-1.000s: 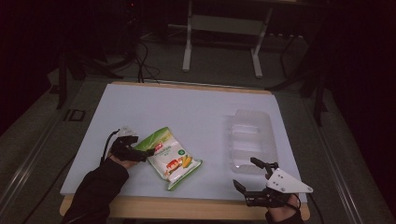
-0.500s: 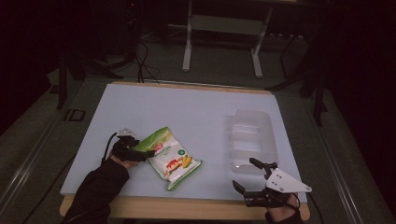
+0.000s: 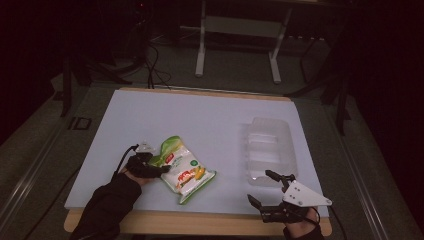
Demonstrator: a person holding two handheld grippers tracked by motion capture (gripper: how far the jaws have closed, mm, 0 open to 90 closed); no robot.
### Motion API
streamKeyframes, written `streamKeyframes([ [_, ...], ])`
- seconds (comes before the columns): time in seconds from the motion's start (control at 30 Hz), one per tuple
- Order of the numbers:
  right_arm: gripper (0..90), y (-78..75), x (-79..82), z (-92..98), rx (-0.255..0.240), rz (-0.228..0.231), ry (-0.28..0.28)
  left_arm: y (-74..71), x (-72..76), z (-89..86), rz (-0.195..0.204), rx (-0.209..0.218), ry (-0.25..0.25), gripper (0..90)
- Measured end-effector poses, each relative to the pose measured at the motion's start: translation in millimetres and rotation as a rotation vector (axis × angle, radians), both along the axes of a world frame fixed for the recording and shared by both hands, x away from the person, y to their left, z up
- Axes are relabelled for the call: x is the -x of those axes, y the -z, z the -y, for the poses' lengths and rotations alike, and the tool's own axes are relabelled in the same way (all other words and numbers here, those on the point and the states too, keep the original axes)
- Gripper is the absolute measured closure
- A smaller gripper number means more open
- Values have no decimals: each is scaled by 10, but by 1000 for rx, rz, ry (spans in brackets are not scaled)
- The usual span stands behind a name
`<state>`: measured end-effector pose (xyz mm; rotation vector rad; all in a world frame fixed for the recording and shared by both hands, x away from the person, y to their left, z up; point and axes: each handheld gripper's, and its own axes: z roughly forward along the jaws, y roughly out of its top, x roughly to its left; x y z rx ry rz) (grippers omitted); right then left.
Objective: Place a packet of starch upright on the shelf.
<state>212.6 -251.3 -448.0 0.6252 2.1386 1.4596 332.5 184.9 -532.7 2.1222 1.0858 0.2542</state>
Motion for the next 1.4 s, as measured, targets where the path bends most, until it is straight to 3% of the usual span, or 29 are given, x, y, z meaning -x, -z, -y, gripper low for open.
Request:
streamKeyframes([
  [0.03,112,1,-1,-4,2,0,-3,-3,14,27,20,-36,-4,500],
  [0.13,112,4,-1,-13,3,-1,-7,-16,31,71,40,-92,-12,623],
  [0.27,112,3,-3,-15,-6,-6,-7,3,53,67,58,-67,-37,703],
  [0.43,113,7,-9,0,-12,-15,-4,-28,68,120,60,-82,-39,801],
  [0.57,113,6,-14,13,-16,-18,-4,-86,61,105,55,-85,-20,813],
  [0.63,113,2,-15,20,-19,-18,-2,-123,77,110,72,-75,-25,816],
  [0.67,114,1,-17,23,-20,-17,-1,-148,85,115,77,-90,-18,817],
  [0.8,129,3,-24,23,-19,-24,-5,-236,115,108,101,-61,-20,818],
  [0.87,131,11,-29,13,-13,-56,-29,-278,133,106,112,-49,-19,818],
  [0.9,131,16,-25,7,-8,-55,-29,-298,140,103,110,-28,-21,820],
  [1.17,143,-44,5,26,-26,-22,-17,-500,234,171,178,-23,2,821],
  [1.27,140,-92,21,80,-78,6,27,-578,263,204,200,-14,8,820],
  [1.4,145,-129,15,142,-132,-17,24,-682,283,246,211,2,26,821],
])
